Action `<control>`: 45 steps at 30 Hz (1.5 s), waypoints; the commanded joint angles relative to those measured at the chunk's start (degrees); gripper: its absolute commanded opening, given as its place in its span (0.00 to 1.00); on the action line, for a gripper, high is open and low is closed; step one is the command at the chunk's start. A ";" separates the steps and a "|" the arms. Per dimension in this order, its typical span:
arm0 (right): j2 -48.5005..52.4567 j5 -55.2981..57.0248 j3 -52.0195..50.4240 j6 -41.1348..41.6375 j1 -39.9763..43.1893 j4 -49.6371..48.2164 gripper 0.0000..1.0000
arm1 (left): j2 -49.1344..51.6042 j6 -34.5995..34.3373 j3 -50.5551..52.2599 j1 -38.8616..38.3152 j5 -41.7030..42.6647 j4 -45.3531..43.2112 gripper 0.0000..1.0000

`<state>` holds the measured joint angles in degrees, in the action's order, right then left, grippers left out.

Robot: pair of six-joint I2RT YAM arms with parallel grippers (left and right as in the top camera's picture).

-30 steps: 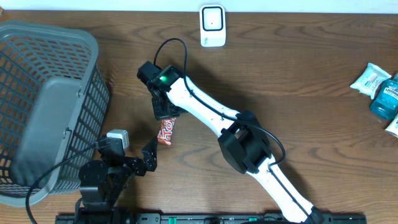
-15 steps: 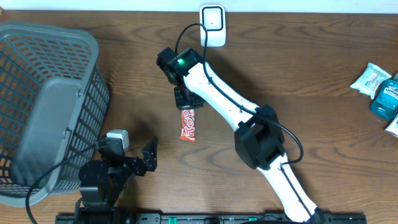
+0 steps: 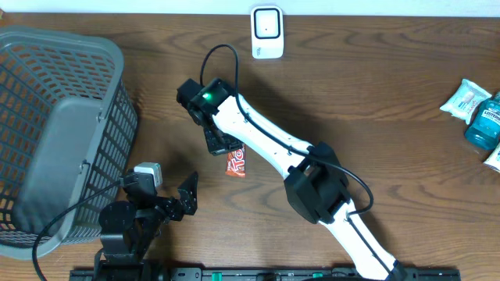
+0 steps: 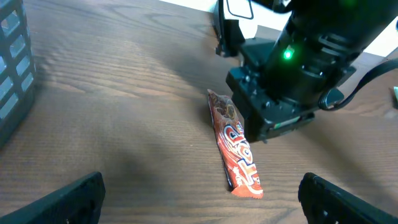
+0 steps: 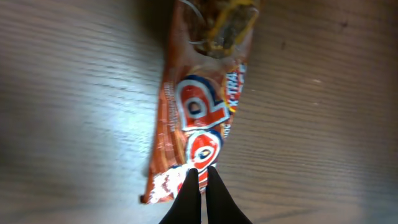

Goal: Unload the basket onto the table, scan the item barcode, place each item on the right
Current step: 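Close the right gripper on the candy bar's top end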

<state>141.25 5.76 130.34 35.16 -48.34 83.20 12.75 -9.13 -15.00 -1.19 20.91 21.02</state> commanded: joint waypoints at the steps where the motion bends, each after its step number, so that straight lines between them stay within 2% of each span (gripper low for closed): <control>1: -0.39 2.69 -5.55 4.33 0.28 -2.49 0.01 | -0.20 0.50 -0.20 -0.13 0.52 -0.04 0.99; 5: -0.39 -0.61 -10.62 2.05 0.33 -7.54 0.01 | -0.20 0.52 -0.20 -0.13 0.52 -0.04 0.99; 9: -0.44 -1.14 -10.32 -0.57 0.39 -8.61 0.01 | -0.20 0.50 -0.20 -0.13 0.52 -0.04 0.99; 15: -0.90 -1.46 -2.80 -0.55 2.75 -0.63 0.01 | -0.20 0.50 -0.20 -0.13 0.52 -0.04 0.99; 17: -0.90 -1.84 1.42 -0.52 3.39 2.86 0.08 | -0.20 0.52 -0.20 -0.13 0.52 -0.04 0.99; 18: -0.90 -1.90 2.84 -0.52 3.48 3.85 0.16 | -0.20 0.50 -0.20 -0.13 0.52 -0.04 0.99; 19: -0.90 -1.88 3.91 -0.52 3.48 4.39 0.28 | -0.20 0.50 -0.20 -0.13 0.52 -0.04 0.99; 21: -0.90 -1.99 5.29 -0.50 3.32 4.50 0.69 | -0.20 0.52 -0.20 -0.13 0.52 -0.04 0.99; 22: -0.90 -2.25 5.33 -0.52 3.13 3.45 0.99 | -0.20 0.52 -0.20 -0.13 0.52 -0.04 0.99; 27: -0.70 -2.23 3.28 -0.52 2.19 -3.58 0.99 | -0.20 0.52 -0.20 -0.13 0.52 -0.04 1.00; 28: -0.63 -2.25 1.88 0.00 1.79 -6.08 0.92 | -0.20 0.52 -0.20 -0.13 0.52 -0.04 0.99; 31: -0.42 -0.57 -0.81 3.61 0.79 -9.40 0.79 | -0.20 0.50 -0.20 -0.13 0.52 -0.04 0.99; 37: 0.04 8.76 -6.12 8.85 -1.60 -11.58 0.72 | -0.20 0.50 -0.20 -0.13 0.52 -0.04 0.99; 41: 0.50 10.64 -9.16 11.45 -1.86 -11.65 0.59 | -0.20 0.52 -0.20 -0.13 0.52 -0.04 0.99; 43: 1.07 10.45 -10.36 11.58 -1.84 -11.91 0.56 | -0.20 0.52 -0.20 -0.13 0.52 -0.04 0.99; 45: 2.08 10.45 -11.96 11.54 -1.64 -12.63 0.57 | -0.20 0.50 -0.20 -0.13 0.52 -0.04 1.00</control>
<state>141.16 13.72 120.36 44.71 -50.26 71.05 12.75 -9.13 -15.00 -1.19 20.91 21.02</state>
